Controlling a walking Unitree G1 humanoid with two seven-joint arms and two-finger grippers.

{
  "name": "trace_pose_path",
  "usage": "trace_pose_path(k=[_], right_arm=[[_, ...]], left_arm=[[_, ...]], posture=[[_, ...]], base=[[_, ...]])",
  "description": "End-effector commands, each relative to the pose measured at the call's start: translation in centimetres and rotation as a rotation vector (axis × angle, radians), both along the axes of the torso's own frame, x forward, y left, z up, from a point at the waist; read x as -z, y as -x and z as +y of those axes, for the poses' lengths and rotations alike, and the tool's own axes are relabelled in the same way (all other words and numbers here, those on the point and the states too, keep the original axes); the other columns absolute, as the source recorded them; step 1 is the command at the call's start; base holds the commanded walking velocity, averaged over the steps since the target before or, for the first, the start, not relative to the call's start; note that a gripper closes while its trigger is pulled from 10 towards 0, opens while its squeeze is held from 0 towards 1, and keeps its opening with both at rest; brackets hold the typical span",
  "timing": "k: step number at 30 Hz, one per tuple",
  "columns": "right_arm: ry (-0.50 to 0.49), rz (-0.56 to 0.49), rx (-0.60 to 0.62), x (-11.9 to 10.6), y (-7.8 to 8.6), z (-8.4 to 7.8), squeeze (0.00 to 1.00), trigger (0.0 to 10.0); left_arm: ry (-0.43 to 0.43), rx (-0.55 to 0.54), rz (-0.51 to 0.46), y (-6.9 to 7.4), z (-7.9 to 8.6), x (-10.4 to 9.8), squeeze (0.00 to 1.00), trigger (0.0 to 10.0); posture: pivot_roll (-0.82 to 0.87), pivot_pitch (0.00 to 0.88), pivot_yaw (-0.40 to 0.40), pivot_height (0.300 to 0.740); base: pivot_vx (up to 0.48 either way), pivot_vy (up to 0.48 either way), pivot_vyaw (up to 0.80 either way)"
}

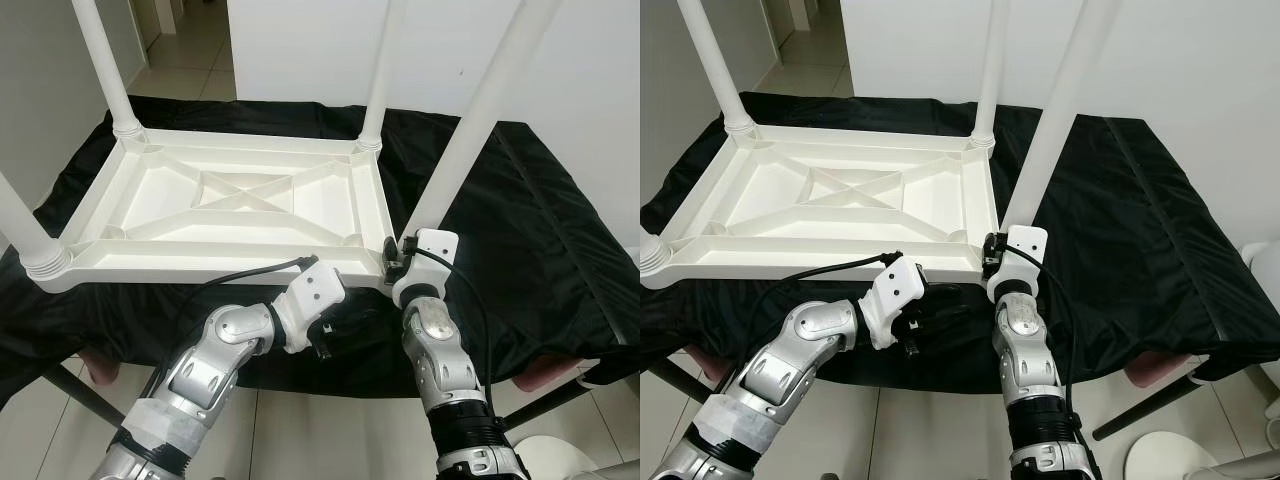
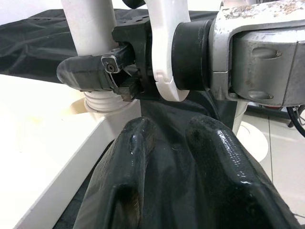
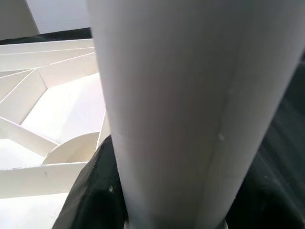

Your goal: Building children table

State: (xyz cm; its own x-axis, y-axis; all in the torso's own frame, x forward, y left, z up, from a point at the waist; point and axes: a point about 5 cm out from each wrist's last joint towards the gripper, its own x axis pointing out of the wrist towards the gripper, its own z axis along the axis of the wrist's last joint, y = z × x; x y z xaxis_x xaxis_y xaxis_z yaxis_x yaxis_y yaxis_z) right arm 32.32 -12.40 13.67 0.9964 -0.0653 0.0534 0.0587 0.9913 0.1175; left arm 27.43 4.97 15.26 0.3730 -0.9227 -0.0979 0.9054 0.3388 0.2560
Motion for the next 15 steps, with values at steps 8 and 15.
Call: trace_pose_path(k=[8, 15], right_arm=[[-0.014, 0.028, -0.012, 0.8, 0.7, -0.6, 1.00, 10.0], [0.013, 0.022, -0.197, 1.2, 1.1, -2.1, 0.00, 10.0]], left_arm=[[-0.011, 0.000, -0.012, -0.2, 0.2, 0.0, 0.00, 10.0], [-0.003, -0.007, -0.021, -0.3, 0.3, -0.4, 0.00, 10.0]], posture=[[0.00, 0.014, -0.033, 0.740], [0.00, 0.016, -0.036, 0.740]], base=[[0.000, 0.000, 0.00], [0.000, 0.000, 0.00]])
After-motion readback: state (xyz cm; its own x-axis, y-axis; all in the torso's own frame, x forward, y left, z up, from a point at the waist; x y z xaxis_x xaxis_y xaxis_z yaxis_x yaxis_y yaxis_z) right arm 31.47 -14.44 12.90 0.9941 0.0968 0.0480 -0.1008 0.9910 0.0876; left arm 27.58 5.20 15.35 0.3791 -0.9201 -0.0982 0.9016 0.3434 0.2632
